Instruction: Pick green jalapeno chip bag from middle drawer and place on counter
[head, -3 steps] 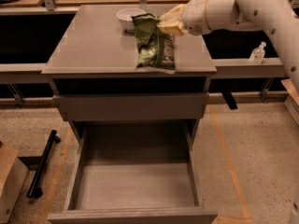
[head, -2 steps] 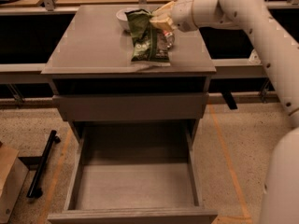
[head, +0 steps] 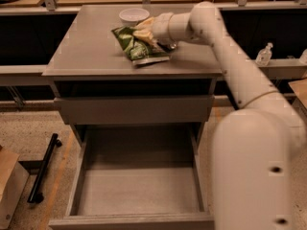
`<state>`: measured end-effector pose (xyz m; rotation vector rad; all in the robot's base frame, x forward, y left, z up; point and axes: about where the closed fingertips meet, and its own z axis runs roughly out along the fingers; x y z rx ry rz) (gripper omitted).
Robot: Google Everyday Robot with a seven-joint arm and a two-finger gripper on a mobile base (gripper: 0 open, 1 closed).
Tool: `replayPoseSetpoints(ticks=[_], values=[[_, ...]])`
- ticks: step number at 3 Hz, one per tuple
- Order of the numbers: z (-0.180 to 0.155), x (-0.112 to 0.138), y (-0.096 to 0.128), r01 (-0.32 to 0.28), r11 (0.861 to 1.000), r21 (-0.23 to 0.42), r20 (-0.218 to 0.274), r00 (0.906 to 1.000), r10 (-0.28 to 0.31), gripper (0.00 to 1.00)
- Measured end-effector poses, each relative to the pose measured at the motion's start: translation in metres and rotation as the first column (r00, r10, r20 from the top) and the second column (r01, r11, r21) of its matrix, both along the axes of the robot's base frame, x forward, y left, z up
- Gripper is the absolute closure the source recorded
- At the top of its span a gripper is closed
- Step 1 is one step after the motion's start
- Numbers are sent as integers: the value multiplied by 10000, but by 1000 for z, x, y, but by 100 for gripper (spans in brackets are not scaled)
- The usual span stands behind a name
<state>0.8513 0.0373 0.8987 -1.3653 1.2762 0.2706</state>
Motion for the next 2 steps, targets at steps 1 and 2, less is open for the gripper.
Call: replayPoseSetpoints(ticks=[1,2], values=[[-62,10,63,-1683,9844,-513,-151,9857,1677,39],[-53,10,64,-1684,9844,-513,-151,9857,1679,16]])
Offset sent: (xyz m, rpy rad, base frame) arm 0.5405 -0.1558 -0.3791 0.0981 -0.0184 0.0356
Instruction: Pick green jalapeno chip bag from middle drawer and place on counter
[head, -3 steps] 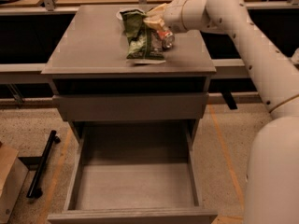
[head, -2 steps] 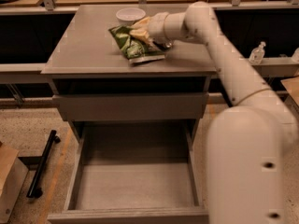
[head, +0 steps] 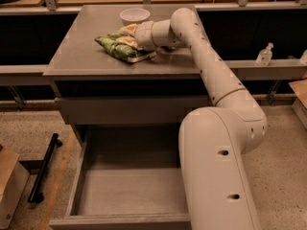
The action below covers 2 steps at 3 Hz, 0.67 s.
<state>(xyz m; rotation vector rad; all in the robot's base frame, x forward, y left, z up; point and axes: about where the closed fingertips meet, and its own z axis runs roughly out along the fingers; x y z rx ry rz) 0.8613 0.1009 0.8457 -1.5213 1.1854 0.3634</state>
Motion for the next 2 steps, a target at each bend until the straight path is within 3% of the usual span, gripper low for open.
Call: replayPoseSetpoints(ticks=[1,2], values=[[9,0,0,-2,10000,-1,0,10000,2,0],[21,0,0,-5,10000,-2,1,10000,5,0]])
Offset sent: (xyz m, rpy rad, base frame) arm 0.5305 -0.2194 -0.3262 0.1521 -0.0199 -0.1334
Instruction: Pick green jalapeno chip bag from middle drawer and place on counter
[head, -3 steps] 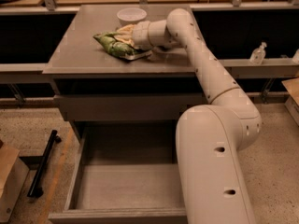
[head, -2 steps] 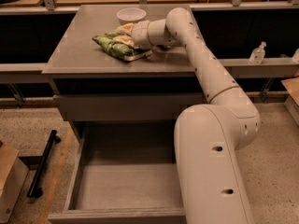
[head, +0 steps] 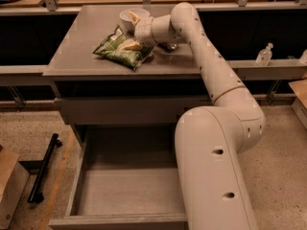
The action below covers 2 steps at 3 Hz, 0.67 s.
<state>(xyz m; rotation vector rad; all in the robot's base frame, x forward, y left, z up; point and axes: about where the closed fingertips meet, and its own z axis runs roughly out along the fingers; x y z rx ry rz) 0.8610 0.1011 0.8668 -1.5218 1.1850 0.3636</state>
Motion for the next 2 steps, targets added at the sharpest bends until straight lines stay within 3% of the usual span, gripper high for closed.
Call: replayPoseSetpoints(ticks=[2], values=[[7,0,0,-2,10000,-1,0,10000,2,0]])
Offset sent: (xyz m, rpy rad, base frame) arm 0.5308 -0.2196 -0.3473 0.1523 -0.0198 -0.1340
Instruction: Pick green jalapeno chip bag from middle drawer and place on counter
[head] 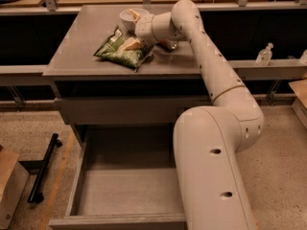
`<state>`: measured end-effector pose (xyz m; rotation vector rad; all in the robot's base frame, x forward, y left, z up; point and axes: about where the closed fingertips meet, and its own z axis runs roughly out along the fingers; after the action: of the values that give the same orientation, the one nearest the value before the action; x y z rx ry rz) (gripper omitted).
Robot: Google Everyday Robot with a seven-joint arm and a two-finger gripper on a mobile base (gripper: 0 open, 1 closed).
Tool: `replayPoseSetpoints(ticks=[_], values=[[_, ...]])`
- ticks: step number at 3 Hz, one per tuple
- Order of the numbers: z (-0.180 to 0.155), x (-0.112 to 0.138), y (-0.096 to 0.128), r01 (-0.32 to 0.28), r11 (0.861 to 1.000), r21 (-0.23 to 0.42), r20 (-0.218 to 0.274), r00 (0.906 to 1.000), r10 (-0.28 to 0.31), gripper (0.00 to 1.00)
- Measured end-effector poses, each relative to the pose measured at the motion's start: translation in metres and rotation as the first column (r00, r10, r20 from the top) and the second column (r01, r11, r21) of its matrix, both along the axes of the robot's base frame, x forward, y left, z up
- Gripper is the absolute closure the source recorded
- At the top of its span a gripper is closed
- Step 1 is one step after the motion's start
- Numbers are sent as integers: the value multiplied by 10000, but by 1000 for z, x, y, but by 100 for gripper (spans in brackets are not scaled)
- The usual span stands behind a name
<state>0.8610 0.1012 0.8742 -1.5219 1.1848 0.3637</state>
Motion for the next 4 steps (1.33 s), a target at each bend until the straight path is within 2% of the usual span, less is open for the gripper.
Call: replayPoseSetpoints(ticks=[4], values=[[0,0,0,0,10000,0,0,10000,0,0]])
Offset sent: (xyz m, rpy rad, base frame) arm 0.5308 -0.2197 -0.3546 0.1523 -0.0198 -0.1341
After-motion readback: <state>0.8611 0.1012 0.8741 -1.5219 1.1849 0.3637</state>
